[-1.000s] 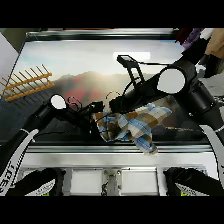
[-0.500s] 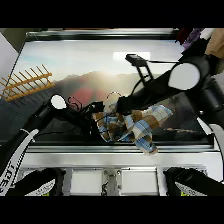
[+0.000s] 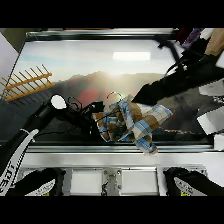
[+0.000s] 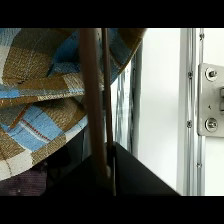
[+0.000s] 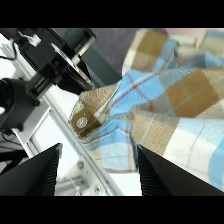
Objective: Fold the clothes and pants, and hang the long-sleeved shirts on hangers.
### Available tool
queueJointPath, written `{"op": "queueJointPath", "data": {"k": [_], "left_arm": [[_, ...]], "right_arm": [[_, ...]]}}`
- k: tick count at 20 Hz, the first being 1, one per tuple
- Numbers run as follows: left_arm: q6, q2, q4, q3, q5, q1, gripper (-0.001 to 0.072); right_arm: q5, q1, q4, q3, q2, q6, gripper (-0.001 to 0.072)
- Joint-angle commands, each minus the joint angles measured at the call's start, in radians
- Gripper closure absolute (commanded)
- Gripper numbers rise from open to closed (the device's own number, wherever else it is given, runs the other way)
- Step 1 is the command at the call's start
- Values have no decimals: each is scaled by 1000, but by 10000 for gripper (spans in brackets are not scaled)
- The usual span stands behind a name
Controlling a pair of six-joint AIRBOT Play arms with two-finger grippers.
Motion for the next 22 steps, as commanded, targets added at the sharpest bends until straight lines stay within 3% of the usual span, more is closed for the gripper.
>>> {"op": "queueJointPath", "data": {"k": [1, 4, 8, 10, 16, 22], "left_arm": [[1, 0, 0, 1, 0, 0, 697], [1, 0, 2, 1, 2, 0, 697], [1, 0, 2, 1, 0, 0, 696], [1, 0, 2, 1, 1, 0, 696], [1, 0, 2, 1, 3, 0, 697], [1, 0, 2, 1, 3, 0, 696]], "right_arm": [[7, -162, 231, 1, -14, -169, 195], [-40, -214, 227, 0, -19, -186, 195], [114, -307, 223, -50, -28, -632, 194], [201, -389, 223, -137, -28, -799, 194], [201, -595, 278, -432, -26, -1029, 194], [155, -615, 273, -558, -26, -1239, 195]]}}
